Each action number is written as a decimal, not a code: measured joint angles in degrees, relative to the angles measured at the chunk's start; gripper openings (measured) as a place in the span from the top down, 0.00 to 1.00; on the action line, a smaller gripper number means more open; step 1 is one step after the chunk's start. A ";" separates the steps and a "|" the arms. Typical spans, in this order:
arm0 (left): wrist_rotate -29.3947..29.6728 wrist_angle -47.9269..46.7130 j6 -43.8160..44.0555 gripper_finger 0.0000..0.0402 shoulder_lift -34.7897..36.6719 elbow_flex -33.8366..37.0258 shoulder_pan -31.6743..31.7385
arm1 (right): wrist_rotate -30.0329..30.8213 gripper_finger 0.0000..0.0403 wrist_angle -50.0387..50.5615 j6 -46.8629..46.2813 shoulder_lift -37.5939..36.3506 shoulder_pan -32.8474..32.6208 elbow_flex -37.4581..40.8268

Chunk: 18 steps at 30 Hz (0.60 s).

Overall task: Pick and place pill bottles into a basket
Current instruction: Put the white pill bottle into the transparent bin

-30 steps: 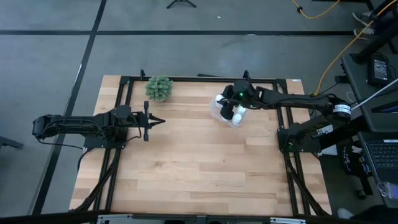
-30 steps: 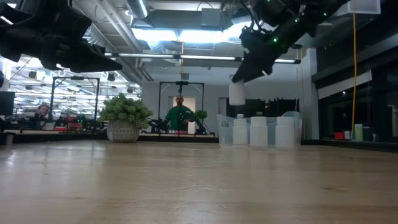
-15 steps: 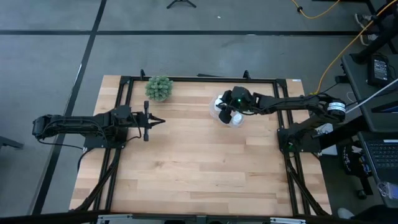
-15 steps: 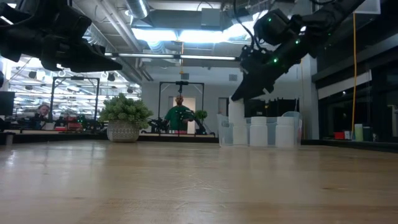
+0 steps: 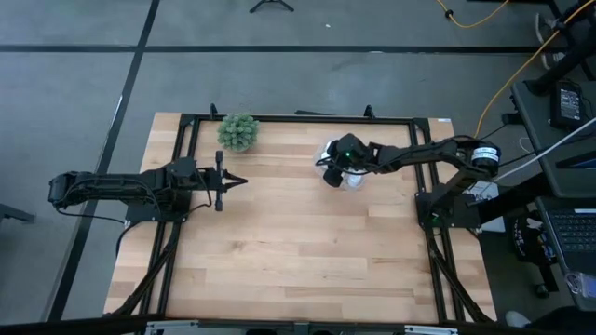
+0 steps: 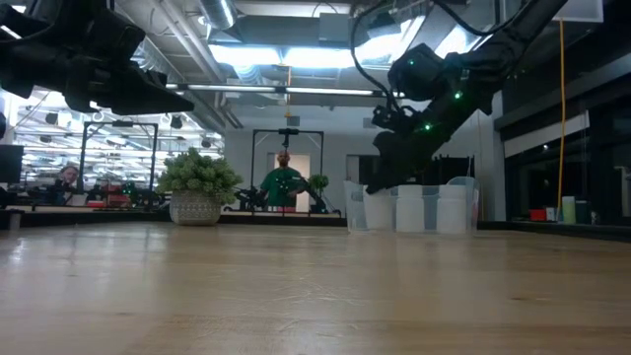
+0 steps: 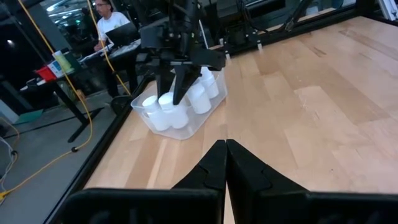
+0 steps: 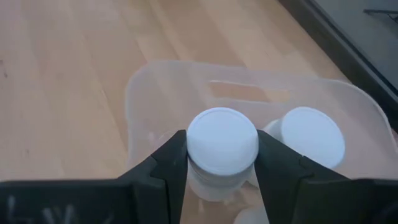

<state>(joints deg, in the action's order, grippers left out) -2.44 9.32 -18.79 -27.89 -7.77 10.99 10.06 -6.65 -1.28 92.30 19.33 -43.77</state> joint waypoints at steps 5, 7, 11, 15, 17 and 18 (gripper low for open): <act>0.02 0.00 0.00 1.00 0.01 0.00 0.01 | -0.05 0.63 0.49 -1.55 -0.13 -0.02 -0.02; 0.02 -0.02 0.00 1.00 -0.01 0.00 0.01 | -0.62 0.63 0.43 -1.66 -0.14 -0.02 -0.02; 0.04 -0.02 0.00 1.00 0.01 0.00 0.01 | -1.60 0.54 0.48 -3.23 -0.14 -0.02 -0.02; 0.07 -0.02 0.00 1.00 0.00 0.00 0.01 | -1.72 0.48 0.52 -3.23 -0.14 -0.02 -0.02; 0.07 -0.02 0.01 1.00 0.01 0.00 0.01 | -1.72 0.47 0.54 -3.75 -0.14 -0.02 -0.02; 0.07 -0.02 0.00 1.00 0.01 0.00 0.01 | -1.72 0.47 0.53 -4.31 -0.14 -0.02 -0.02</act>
<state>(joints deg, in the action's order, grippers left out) -2.37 9.30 -18.79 -27.88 -7.77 11.00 8.34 -6.13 -5.59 92.16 19.31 -43.79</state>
